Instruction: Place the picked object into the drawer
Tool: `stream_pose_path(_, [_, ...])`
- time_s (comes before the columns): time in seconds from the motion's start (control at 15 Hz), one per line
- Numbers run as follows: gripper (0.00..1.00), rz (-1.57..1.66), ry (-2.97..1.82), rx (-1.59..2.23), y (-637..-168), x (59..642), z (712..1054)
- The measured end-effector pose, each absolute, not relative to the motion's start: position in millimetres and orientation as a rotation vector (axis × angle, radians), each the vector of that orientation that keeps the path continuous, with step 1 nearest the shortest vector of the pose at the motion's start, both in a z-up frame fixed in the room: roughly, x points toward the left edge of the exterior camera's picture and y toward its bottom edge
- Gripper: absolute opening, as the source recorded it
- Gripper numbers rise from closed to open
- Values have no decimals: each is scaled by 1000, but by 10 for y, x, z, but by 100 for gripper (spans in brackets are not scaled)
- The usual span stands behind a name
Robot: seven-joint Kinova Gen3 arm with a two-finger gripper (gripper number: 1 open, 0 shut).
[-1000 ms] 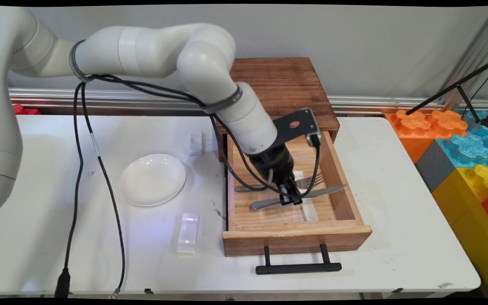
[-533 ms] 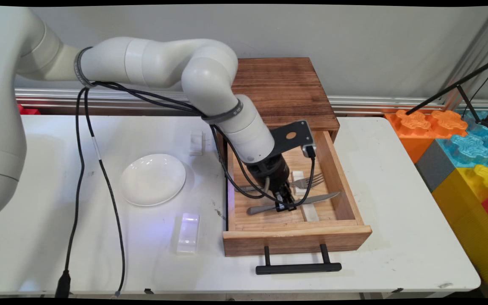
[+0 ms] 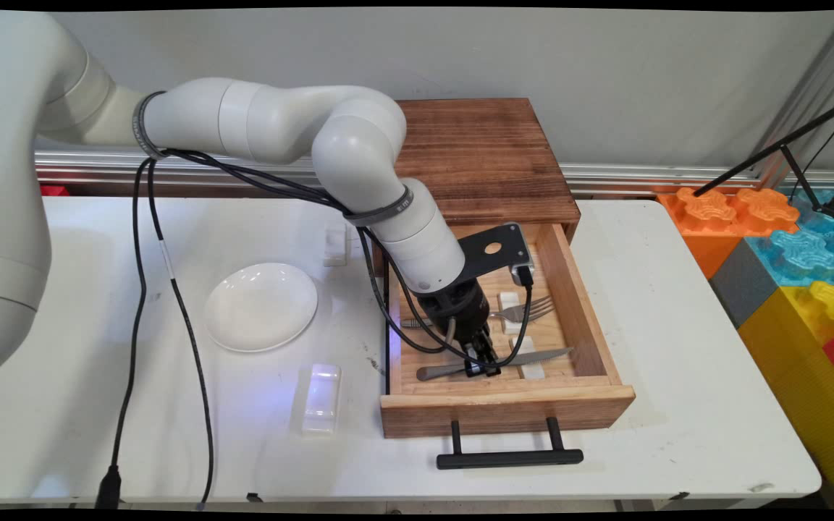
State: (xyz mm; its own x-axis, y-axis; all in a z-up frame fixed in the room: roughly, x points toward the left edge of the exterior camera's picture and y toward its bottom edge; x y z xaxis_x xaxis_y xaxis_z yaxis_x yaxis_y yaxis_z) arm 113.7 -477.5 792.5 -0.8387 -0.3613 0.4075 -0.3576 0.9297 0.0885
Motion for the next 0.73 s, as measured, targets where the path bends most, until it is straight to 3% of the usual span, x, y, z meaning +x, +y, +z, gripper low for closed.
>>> stream_pose_path(0.13, [0, -12, -2664, 524, -4777, 1147, 7910])
stream_pose_path(0.2, [100, -12, -2664, 527, -4779, 1152, 7904])
stream_pose_path(0.73, [100, -21, -2650, 560, -4799, 1206, 7939])
